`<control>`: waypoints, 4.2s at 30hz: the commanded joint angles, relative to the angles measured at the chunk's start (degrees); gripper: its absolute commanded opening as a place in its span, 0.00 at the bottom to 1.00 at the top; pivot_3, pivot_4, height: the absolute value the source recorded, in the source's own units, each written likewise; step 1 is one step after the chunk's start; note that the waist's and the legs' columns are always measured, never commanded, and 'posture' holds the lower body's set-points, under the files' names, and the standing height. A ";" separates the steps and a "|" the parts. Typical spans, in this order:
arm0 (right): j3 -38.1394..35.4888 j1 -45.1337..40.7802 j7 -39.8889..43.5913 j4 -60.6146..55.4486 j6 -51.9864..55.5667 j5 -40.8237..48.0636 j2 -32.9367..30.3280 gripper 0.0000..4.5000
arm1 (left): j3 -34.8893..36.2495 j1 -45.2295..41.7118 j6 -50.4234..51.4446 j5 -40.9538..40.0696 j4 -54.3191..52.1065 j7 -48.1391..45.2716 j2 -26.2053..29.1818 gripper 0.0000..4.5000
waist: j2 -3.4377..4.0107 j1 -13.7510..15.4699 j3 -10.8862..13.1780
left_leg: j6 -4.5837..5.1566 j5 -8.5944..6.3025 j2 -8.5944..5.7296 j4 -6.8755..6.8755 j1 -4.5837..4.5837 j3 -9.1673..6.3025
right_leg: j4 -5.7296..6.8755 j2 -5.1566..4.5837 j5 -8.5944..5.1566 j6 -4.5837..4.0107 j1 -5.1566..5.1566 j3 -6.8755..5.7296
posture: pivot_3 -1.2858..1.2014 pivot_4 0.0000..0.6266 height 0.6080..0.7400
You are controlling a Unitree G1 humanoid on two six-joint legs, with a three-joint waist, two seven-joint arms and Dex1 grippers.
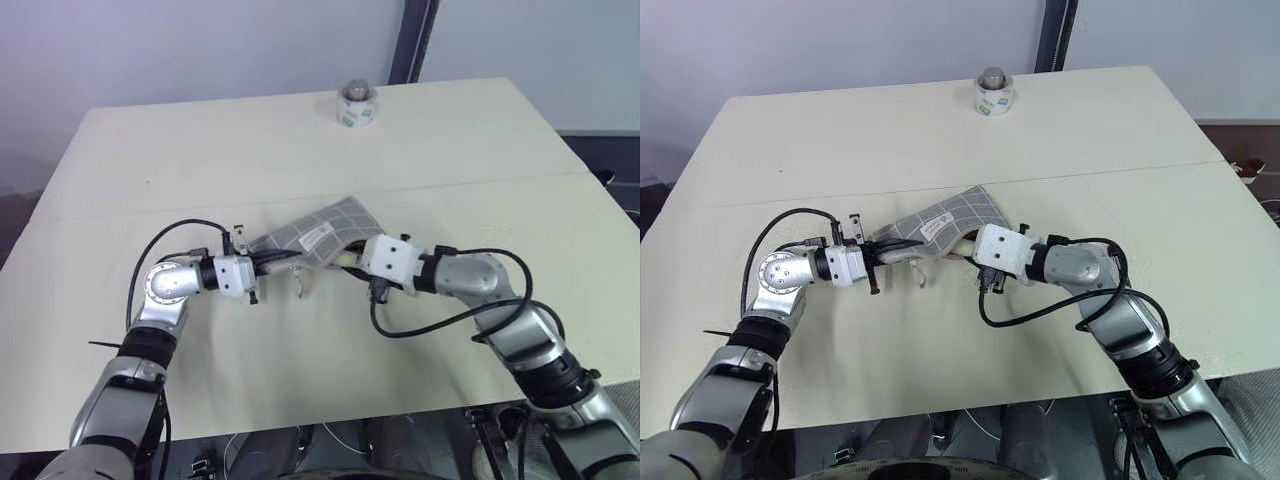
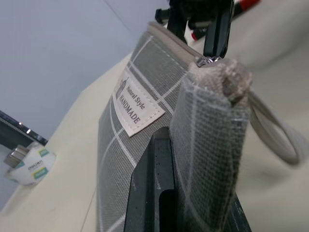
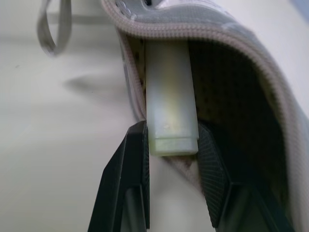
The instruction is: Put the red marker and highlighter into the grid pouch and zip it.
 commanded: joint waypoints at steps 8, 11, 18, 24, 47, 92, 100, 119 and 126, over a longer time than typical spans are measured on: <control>1.48 0.24 2.75 1.23 -8.70 -3.36 -1.14 0.18 | 2.73 -2.63 3.45 -6.67 -1.89 -5.52 -0.83 0.00 | 0.00 -0.12 0.00 | -0.01 0.00 0.00 -0.02 0.00 0.00 | 0.02 0.00 0.00 0.00 -0.01 0.01 | 0.52 0.24 1.00; 1.54 0.38 3.24 1.15 -10.36 -3.39 -1.22 0.18 | 2.72 -1.88 3.26 -6.85 -2.07 -6.91 -0.84 0.00 | 0.00 -0.09 0.00 | 0.00 0.00 0.00 -0.02 0.00 0.00 | 0.01 0.00 0.00 0.00 -0.01 0.01 | 0.52 0.24 1.00; -0.88 0.51 4.40 0.32 -6.40 0.05 1.01 0.60 | 3.03 -1.90 3.38 -6.28 -1.39 -7.83 -1.32 0.00 | 0.00 -0.11 0.00 | -0.01 0.01 0.01 -0.02 0.00 -0.01 | 0.03 0.01 0.00 -0.01 -0.02 0.01 | 0.52 0.24 1.00; -11.46 7.67 5.46 -8.93 4.20 11.81 -0.26 0.98 | 4.32 -2.09 0.63 -4.26 2.46 -6.61 -0.02 0.00 | -0.02 0.06 0.00 | 0.02 -0.01 0.00 -0.02 0.00 -0.02 | 0.00 0.00 0.00 -0.01 0.00 0.02 | 0.52 0.24 1.00; -37.44 37.60 -28.86 -16.17 12.96 8.91 11.94 0.98 | 2.44 -4.11 -7.24 0.51 10.31 -3.46 -1.85 0.00 | -0.06 0.04 -0.08 | -0.06 0.03 0.01 -0.01 0.04 0.03 | 0.09 0.03 -0.01 -0.02 0.01 0.13 | 0.52 0.24 1.00; -11.12 9.03 2.33 -10.24 -2.53 7.56 -13.94 0.08 | -2.88 -6.16 -3.35 -1.65 1.52 -8.35 -2.63 0.00 | -0.39 -0.05 -0.12 | 0.08 -0.04 0.03 0.10 0.03 0.11 | -0.02 -0.02 -0.03 0.06 0.08 0.09 | 0.52 0.24 1.00; -4.92 2.35 4.25 -5.71 -9.07 1.23 -11.70 0.08 | -1.82 -9.70 1.18 -5.58 -1.39 -10.38 -5.40 0.00 | -0.47 -0.04 -0.07 | 0.13 -0.07 0.01 0.12 -0.03 0.11 | -0.05 -0.02 -0.03 0.06 0.06 0.09 | 0.52 0.24 1.00; -27.15 10.49 -0.28 -23.01 22.84 29.40 -4.53 0.99 | -0.76 -7.76 -3.91 9.51 5.33 2.95 -3.15 0.00 | -0.49 0.16 -0.08 | 0.14 -0.09 0.00 0.08 -0.04 0.07 | -0.02 -0.03 -0.02 0.03 0.03 0.20 | 0.52 0.24 1.00; -26.74 17.65 -8.83 -29.17 39.46 43.69 2.65 0.99 | -3.72 -8.28 -4.47 21.79 5.56 16.51 -6.13 0.00 | -0.50 0.02 -0.09 | 0.19 -0.11 0.00 0.09 -0.06 0.12 | -0.06 -0.06 -0.02 0.03 0.02 0.26 | 0.52 0.24 1.00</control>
